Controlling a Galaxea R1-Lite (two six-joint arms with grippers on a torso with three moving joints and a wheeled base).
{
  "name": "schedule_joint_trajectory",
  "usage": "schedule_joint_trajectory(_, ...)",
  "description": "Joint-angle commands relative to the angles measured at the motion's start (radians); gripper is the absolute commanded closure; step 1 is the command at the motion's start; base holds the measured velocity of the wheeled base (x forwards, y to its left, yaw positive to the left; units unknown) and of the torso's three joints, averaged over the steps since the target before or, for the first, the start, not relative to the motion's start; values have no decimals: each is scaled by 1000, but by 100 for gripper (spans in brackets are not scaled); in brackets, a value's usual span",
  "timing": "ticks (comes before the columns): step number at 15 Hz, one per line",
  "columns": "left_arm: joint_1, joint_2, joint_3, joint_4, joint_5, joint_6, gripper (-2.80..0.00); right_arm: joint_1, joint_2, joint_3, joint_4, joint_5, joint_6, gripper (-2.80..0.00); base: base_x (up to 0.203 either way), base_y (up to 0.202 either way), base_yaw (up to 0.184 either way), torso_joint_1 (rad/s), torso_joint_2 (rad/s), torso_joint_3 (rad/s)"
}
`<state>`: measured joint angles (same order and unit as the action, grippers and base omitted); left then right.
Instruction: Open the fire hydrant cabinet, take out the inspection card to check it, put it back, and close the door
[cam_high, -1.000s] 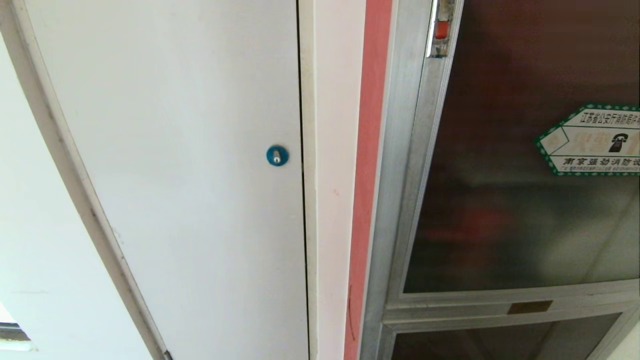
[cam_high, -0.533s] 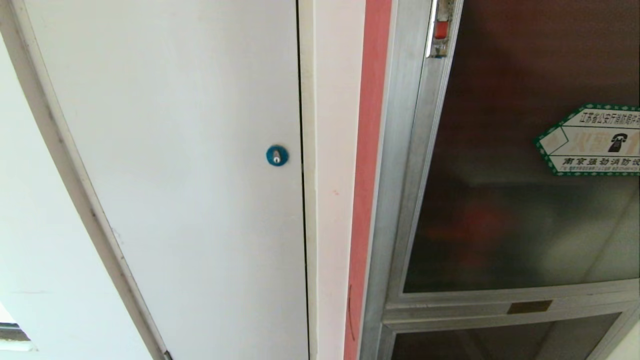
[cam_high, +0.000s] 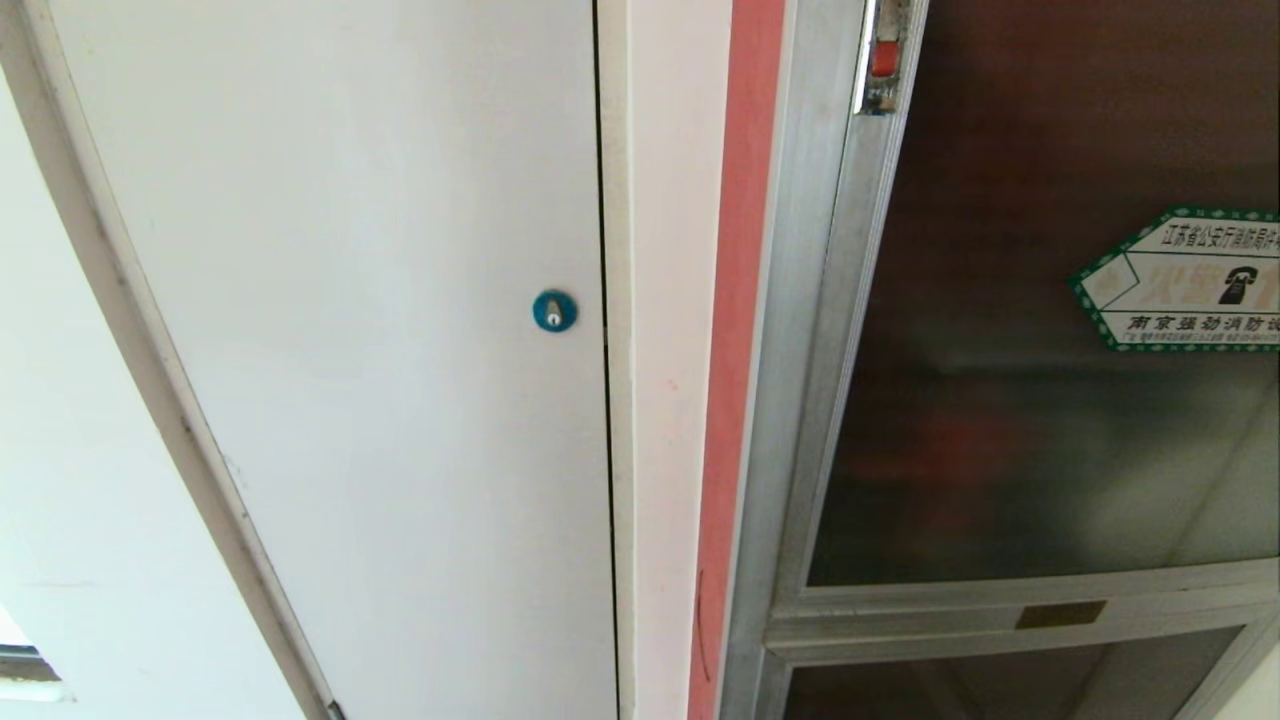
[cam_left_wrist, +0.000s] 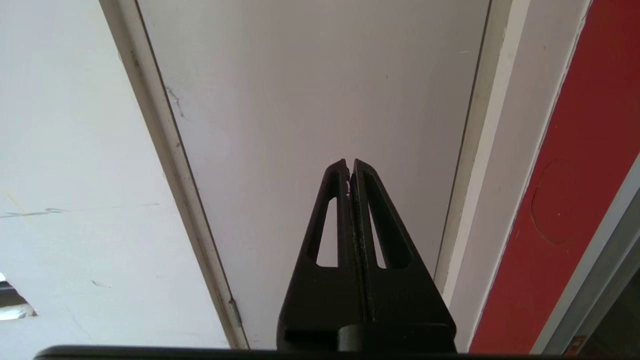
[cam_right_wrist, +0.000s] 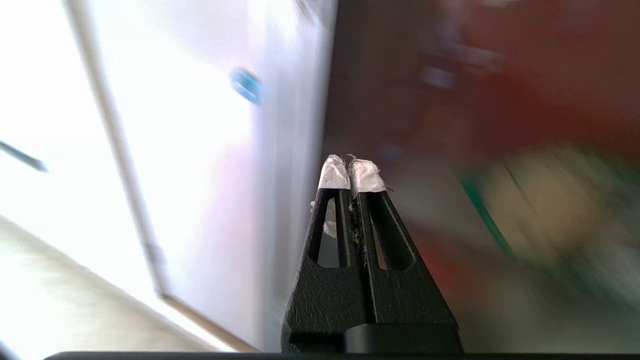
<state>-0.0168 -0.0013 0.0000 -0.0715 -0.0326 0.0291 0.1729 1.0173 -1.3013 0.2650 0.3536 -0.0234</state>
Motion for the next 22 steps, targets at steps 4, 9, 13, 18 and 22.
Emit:
schedule_joint_trajectory(4, 0, 0, 28, -1, 0, 0, 0, 121, 366, -345, 7, 133, 166, 0, 0, 0, 0, 0, 0, 0)
schedule_joint_trajectory(9, 0, 0, 28, -1, 0, 0, 0, 156, 519, -477, -20, 135, 193, 0, 0, 0, 0, 0, 0, 0)
schedule_joint_trajectory(13, -2, 0, 28, -1, 0, 0, 0, 162, 563, -481, -67, 96, 194, 0, 0, 0, 0, 0, 0, 0)
schedule_joint_trajectory(18, 0, 0, 28, -1, 0, 0, 0, 162, 603, -490, -100, 67, 194, 0, 0, 0, 0, 0, 0, 0)
schedule_joint_trajectory(22, -1, 0, 28, -1, 0, 0, 0, 162, 616, -490, -110, 65, 194, 0, 0, 0, 0, 0, 0, 0)
